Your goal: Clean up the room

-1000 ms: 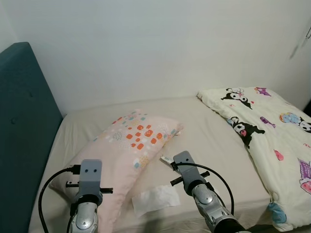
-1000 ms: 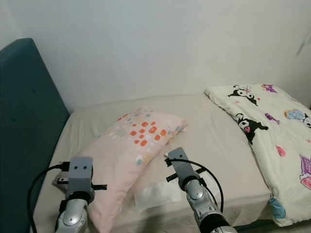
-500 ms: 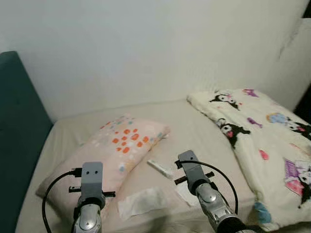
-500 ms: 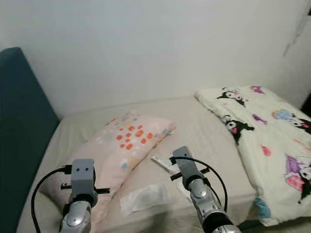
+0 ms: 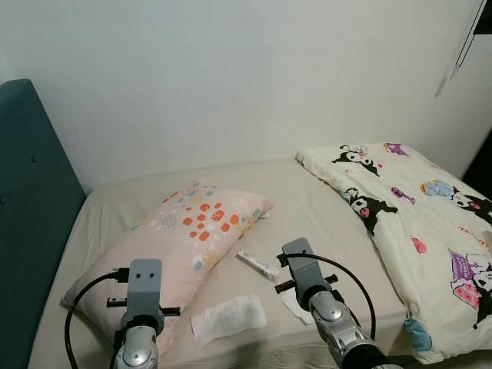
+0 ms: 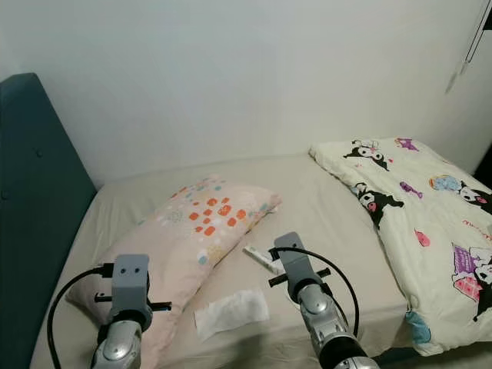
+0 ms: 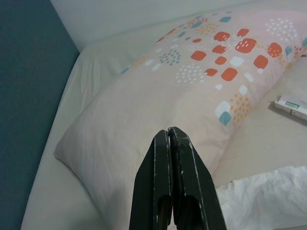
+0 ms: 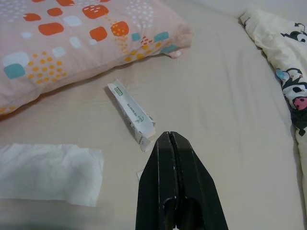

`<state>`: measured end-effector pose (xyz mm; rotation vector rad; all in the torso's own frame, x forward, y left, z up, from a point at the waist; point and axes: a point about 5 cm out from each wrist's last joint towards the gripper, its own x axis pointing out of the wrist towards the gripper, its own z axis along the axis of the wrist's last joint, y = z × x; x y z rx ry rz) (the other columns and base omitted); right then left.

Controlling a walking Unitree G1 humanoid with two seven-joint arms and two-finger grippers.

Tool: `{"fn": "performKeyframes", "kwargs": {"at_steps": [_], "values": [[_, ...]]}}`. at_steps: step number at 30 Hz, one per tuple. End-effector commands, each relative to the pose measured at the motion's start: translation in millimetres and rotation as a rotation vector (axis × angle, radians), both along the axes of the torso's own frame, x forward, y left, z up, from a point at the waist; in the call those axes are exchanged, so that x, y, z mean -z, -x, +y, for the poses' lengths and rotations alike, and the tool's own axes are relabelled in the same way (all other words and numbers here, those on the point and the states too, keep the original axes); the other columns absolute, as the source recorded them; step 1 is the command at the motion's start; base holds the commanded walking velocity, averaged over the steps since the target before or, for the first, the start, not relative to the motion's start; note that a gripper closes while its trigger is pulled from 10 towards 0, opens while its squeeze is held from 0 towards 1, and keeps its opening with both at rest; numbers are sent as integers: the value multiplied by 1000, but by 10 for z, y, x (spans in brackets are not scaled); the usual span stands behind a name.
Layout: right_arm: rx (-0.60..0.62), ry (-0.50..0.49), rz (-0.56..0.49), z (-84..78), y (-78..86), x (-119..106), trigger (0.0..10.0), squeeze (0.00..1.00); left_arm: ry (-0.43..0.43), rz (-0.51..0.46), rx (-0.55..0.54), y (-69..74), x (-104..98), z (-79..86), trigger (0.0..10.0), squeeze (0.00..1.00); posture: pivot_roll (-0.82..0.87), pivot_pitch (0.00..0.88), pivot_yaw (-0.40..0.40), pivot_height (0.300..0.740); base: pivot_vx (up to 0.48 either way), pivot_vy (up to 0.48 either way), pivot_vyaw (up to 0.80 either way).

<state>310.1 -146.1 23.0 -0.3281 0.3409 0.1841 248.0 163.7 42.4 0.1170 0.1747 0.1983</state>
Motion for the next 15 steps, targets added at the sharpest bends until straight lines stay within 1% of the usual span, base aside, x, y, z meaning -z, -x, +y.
{"fn": "performKeyframes", "kwargs": {"at_steps": [1, 7, 9, 12, 14, 15], "values": [[-2, -8, 21, 18, 30, 38, 10000, 0, -21, 8, 7, 14, 14, 29, 10000, 0, -1, 0, -8, 665, 0, 0, 0], [-9, -28, 20, 44, 22, 28, 10000, 0, -30, 15, 26, 17, 14, 14, 10000, 0, 5, 0, -4, 641, 0, 0, 0], [-5, -40, 20, 51, 18, 23, 10000, 0, -32, 19, 32, 19, 16, 12, 10000, 0, 5, 0, -1, 641, 0, 0, 0], [24, -98, 20, 74, -11, -5, 10000, 0, -47, 28, 62, 9, 24, 13, 10000, 0, 10, 8, 2, 641, 0, 0, 0], [24, -98, 20, 74, -11, -5, 10000, 0, -47, 28, 62, 9, 24, 13, 10000, 0, 10, 8, 2, 641, 0, 0, 0], [32, -103, 17, 76, -21, -14, 10000, 0, -50, 31, 81, 0, 34, 17, 10000, 0, 12, 10, 3, 641, 0, 0, 0]]}}
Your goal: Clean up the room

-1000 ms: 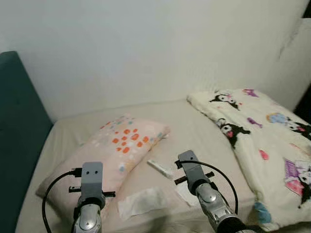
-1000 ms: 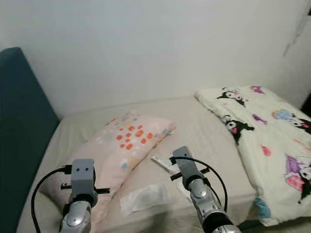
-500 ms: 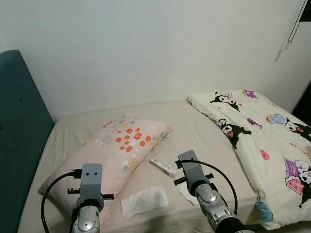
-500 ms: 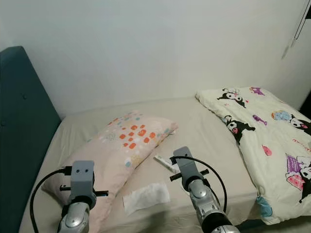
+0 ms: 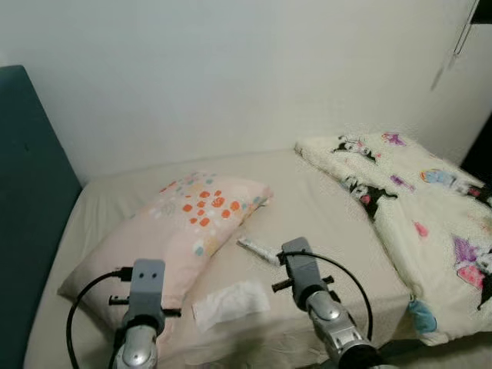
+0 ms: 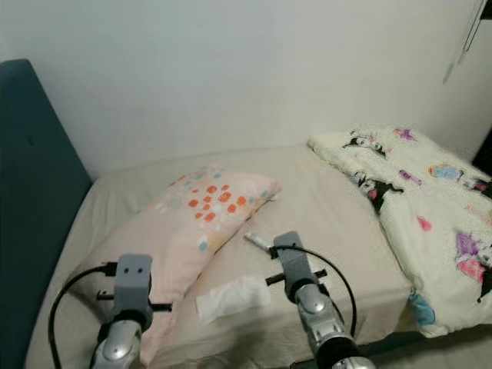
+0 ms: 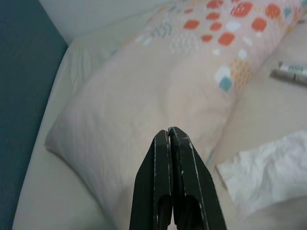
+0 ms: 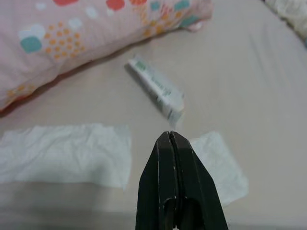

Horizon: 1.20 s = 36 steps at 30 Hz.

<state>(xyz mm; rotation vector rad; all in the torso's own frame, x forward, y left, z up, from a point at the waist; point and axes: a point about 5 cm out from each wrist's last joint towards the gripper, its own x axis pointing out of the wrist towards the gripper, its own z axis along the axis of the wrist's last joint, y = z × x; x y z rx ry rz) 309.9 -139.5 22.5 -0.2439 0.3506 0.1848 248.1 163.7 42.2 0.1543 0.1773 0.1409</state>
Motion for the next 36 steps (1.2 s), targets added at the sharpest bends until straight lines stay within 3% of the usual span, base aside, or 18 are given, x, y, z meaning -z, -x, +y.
{"fn": "performKeyframes", "kwargs": {"at_steps": [1, 4, 10, 16, 23, 35, 36], "values": [[26, -1, -7, -1, -29, -26, 10000, 0, -33, 26, 55, -11, 49, 16, 10000, 0, 14, 18, 2, 641, 0, 0, 0], [58, 57, -9, -53, -4, 6, 10000, 0, -24, 13, 140, -44, 53, -19, 10000, 0, 14, 27, 11, 641, 0, 0, 0], [60, 78, 0, -74, 78, 74, 10000, 0, 4, -3, 199, -84, 23, -168, 10000, 0, 11, 41, 16, 641, 0, 0, 0], [15, 60, 0, -2, 99, 82, 10000, 0, 48, -8, 181, -151, -8, -253, 10000, 0, 8, 55, 20, 641, 0, 0, 0], [-67, 68, -17, 149, 86, 50, 10000, 0, 114, -56, 163, -350, -121, -394, 10000, 0, -4, 66, 25, 641, 0, 0, 0], [-55, 101, -59, 106, 41, -15, 10000, 0, 105, -80, 254, -508, -229, -682, 10000, 0, -42, 66, 40, 641, 0, 0, 0], [0, 112, -115, 3, 38, -73, 10000, 0, 59, -55, 258, -553, -206, -709, 10000, 0, -71, 68, 72, 641, 0, 0, 0]]}}
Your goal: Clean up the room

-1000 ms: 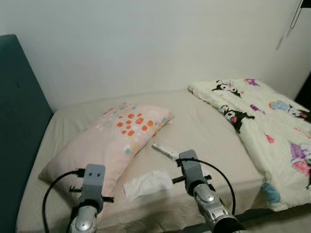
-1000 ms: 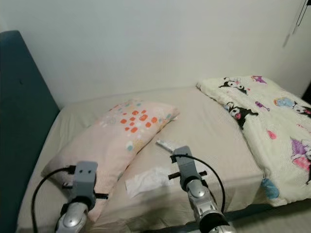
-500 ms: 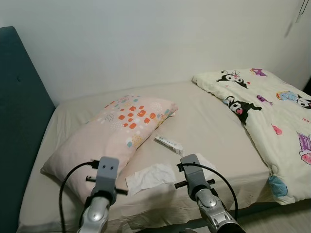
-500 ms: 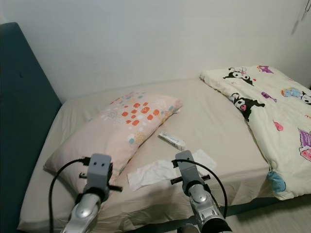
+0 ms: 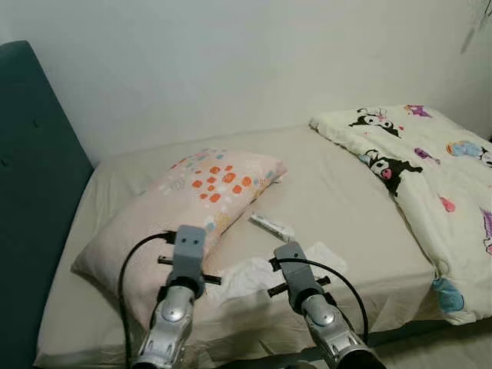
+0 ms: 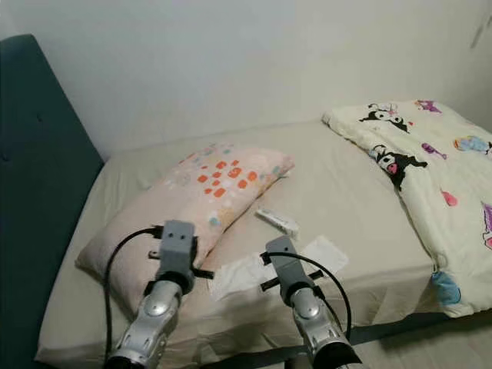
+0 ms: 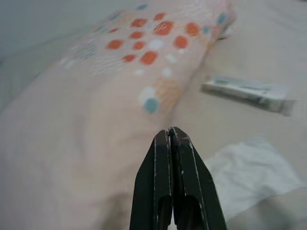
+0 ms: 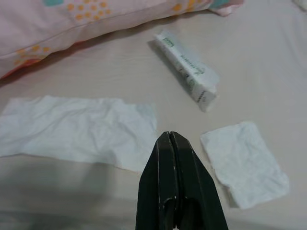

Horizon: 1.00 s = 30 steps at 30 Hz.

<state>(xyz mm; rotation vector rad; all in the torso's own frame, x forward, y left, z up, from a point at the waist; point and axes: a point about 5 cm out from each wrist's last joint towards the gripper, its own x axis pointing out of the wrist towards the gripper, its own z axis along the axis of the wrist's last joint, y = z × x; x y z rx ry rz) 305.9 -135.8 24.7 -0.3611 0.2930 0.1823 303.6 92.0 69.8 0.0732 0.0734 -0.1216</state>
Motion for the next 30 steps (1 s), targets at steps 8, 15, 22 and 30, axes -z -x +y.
{"fn": "performKeyframes", "kwargs": {"at_steps": [8, 15, 22, 30], "values": [[96, -1, -133, -172, 49, -122, 10000, 0, -94, 66, -27, 12, 165, 80, 10000, 0, -97, 71, 110, 641, 0, 0, 0], [113, 31, -166, -250, 81, -163, 10000, 0, -102, 98, -106, 48, 256, 266, 10000, 0, -111, 73, 122, 641, 0, 0, 0], [35, -14, -93, -178, 37, -128, 10000, 0, -47, 65, -169, 145, 200, 512, 10000, 0, -49, 70, 52, 641, 0, 0, 0], [20, -63, -44, -65, -17, -107, 10000, 0, -34, 58, -197, 305, 206, 651, 10000, 0, -13, 50, 18, 631, 0, 0, 0]]}}
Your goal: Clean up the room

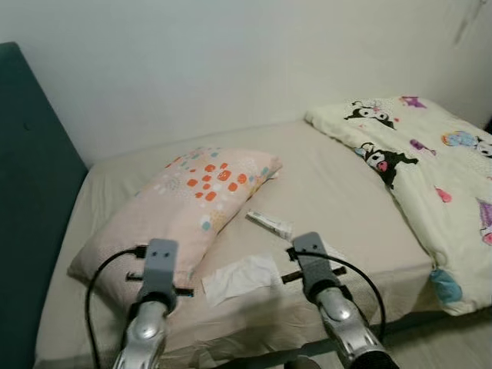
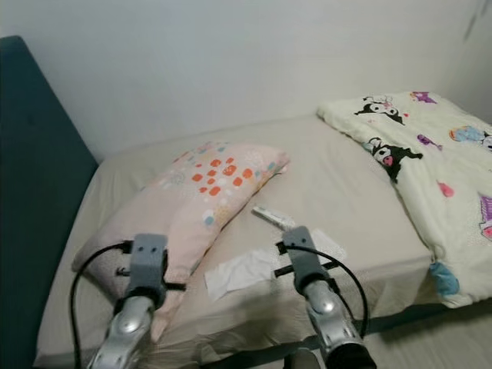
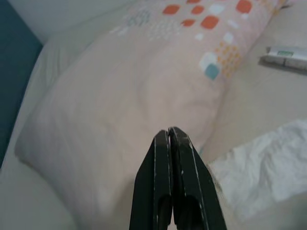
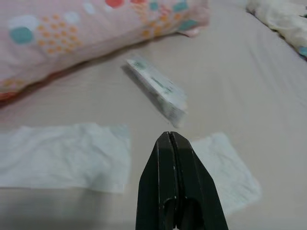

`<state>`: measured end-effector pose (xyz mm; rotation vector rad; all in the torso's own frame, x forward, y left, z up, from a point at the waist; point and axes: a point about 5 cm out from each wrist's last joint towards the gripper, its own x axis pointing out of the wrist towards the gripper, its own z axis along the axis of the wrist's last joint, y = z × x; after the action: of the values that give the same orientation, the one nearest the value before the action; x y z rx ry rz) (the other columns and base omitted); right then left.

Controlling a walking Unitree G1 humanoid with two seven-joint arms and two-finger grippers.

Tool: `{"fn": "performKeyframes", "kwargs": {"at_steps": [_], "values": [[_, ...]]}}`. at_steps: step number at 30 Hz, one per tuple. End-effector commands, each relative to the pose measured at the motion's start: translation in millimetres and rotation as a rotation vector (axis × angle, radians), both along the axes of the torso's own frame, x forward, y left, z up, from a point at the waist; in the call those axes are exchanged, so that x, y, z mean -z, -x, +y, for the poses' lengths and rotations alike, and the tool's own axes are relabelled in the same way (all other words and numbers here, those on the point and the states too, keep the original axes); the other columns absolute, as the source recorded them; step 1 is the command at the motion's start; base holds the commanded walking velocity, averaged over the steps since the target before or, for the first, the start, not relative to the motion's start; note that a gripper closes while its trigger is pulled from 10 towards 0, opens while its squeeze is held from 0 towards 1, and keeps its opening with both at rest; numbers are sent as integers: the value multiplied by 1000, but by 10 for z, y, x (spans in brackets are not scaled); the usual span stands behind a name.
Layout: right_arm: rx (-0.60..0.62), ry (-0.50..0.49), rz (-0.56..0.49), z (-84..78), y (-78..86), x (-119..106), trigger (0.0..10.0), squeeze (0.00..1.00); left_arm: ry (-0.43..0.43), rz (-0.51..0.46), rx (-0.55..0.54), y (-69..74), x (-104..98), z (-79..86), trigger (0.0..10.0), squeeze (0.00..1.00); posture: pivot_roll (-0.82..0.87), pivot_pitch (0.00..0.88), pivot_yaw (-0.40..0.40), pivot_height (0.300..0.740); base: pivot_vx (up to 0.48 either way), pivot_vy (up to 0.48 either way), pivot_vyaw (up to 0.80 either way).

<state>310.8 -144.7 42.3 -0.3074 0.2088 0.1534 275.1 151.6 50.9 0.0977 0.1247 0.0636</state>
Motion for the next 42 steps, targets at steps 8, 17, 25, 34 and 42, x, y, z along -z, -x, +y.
{"fn": "performKeyframes", "kwargs": {"at_steps": [8, 17, 25, 34, 42], "values": [[1, -23, 41, 63, 39, 69, 10000, 0, 17, -59, -17, -11, -87, -68, 10000, 0, -15, 45, 23, 596, 0, 0, 0], [6, -23, 34, 8, 51, 67, 10000, 0, 23, -48, 33, -27, -120, -145, 10000, 0, -36, 40, 38, 571, 0, 0, 0], [15, -29, 36, -1, 55, 66, 10000, 0, 22, -49, 53, -37, -131, -165, 10000, 0, -35, 41, 37, 571, 0, 0, 0], [10, -36, 43, 11, 43, 67, 10000, 0, 14, -49, 58, 12, -135, -162, 10000, 0, -28, 53, 30, 556, 0, 0, 0], [21, 17, 46, -17, -31, 33, 10000, 0, 44, -82, 115, 65, -191, -174, 10000, 0, -15, 63, 16, 556, 0, 0, 0]]}}
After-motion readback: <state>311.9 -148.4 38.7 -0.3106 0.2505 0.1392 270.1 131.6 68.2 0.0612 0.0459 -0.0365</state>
